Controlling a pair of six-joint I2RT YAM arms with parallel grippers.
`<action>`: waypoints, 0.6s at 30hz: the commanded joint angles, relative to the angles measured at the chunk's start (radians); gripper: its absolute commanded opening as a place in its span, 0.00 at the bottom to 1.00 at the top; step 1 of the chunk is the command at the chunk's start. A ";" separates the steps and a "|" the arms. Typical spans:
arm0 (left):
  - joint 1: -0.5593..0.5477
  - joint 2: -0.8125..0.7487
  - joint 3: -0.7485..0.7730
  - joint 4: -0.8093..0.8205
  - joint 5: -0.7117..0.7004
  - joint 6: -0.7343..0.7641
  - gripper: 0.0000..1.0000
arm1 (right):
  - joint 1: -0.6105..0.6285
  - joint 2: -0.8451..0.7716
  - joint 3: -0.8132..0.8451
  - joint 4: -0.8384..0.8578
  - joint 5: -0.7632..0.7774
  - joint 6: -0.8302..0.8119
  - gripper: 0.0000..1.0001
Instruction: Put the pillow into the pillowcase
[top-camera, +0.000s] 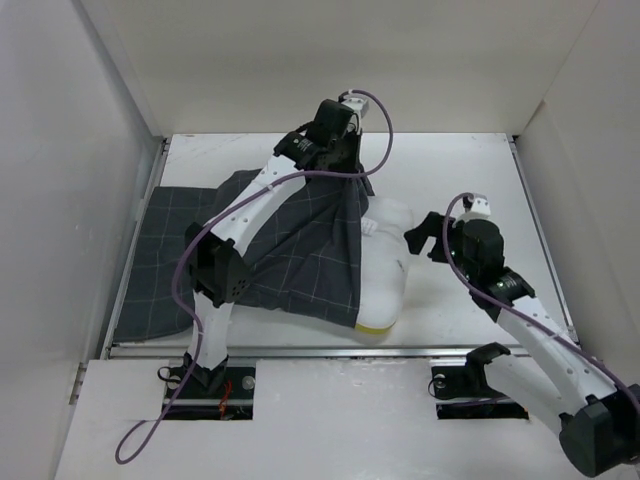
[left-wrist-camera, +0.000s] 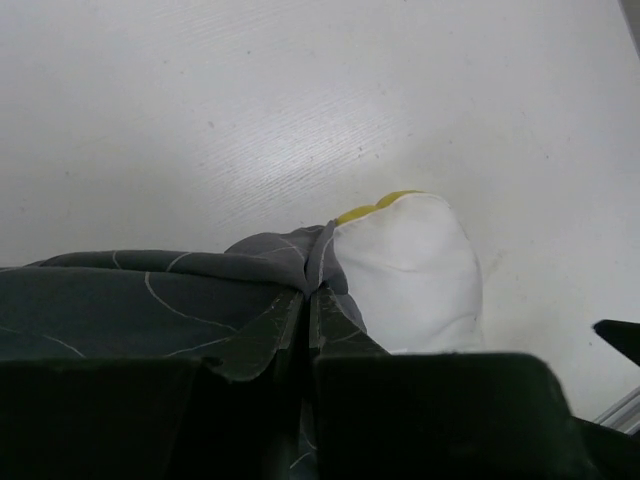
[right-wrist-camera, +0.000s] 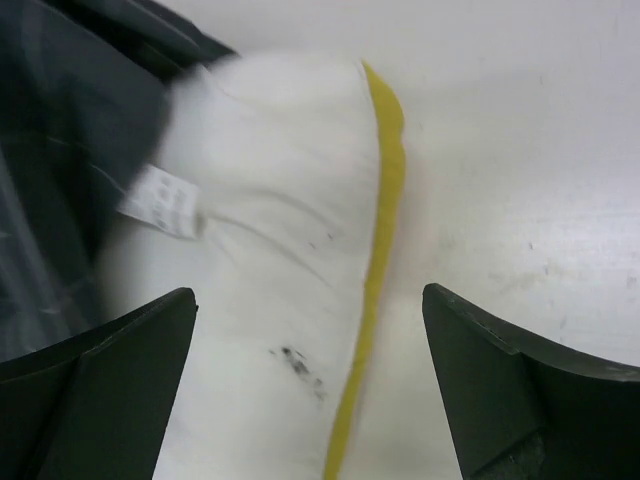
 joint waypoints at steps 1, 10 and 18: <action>0.006 -0.094 0.034 0.089 0.044 0.017 0.00 | -0.019 0.044 -0.065 0.049 -0.066 0.015 1.00; -0.016 -0.096 0.078 0.064 0.053 0.047 0.00 | -0.019 0.579 -0.009 0.534 -0.344 -0.045 0.83; -0.102 0.083 0.291 -0.003 0.036 0.047 0.00 | 0.006 0.504 -0.027 1.097 -0.672 -0.062 0.01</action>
